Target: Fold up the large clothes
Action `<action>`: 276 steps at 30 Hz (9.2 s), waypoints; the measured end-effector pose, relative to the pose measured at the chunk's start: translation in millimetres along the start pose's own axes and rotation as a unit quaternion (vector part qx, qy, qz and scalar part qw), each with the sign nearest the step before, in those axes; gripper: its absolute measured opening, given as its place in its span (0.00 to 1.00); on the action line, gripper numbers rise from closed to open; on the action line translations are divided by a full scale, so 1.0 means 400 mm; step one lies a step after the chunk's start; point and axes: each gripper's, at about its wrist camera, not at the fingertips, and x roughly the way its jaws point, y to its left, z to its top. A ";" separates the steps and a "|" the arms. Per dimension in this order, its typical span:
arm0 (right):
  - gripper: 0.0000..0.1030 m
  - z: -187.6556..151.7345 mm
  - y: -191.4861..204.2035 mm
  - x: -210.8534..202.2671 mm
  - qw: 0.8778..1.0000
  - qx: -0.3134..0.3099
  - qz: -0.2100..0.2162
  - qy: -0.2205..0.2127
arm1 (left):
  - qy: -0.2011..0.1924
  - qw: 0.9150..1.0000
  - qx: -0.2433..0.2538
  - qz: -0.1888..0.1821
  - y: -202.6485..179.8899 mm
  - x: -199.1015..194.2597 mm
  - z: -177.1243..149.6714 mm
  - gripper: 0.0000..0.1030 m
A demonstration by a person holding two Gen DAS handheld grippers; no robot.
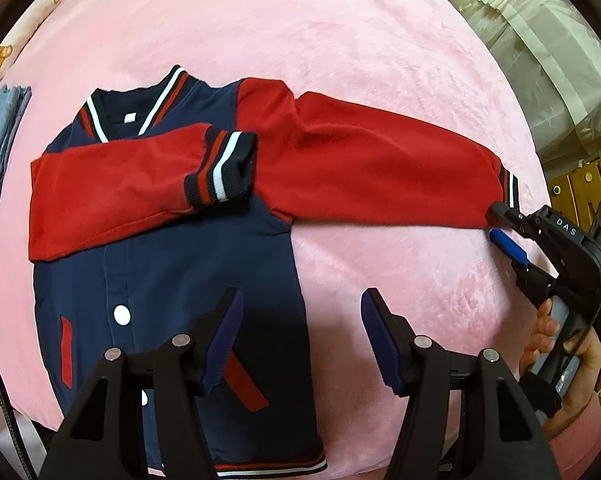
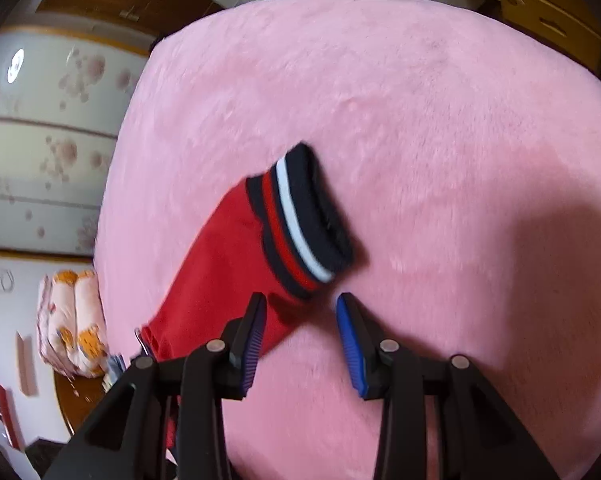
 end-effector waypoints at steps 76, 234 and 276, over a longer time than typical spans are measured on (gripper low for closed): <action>0.35 -0.492 0.437 0.102 0.924 -0.375 -0.030 0.064 | 0.023 0.950 -0.266 -0.165 0.692 0.182 0.024 0.46; 0.54 -0.789 0.098 -0.097 0.967 -0.211 -0.132 0.050 | 0.041 0.994 -0.071 0.068 0.858 0.002 -0.473 0.64; 0.10 -0.795 0.284 -0.103 0.991 -0.088 0.101 0.017 | -0.031 0.922 -0.213 -0.322 0.973 -0.042 -0.455 0.08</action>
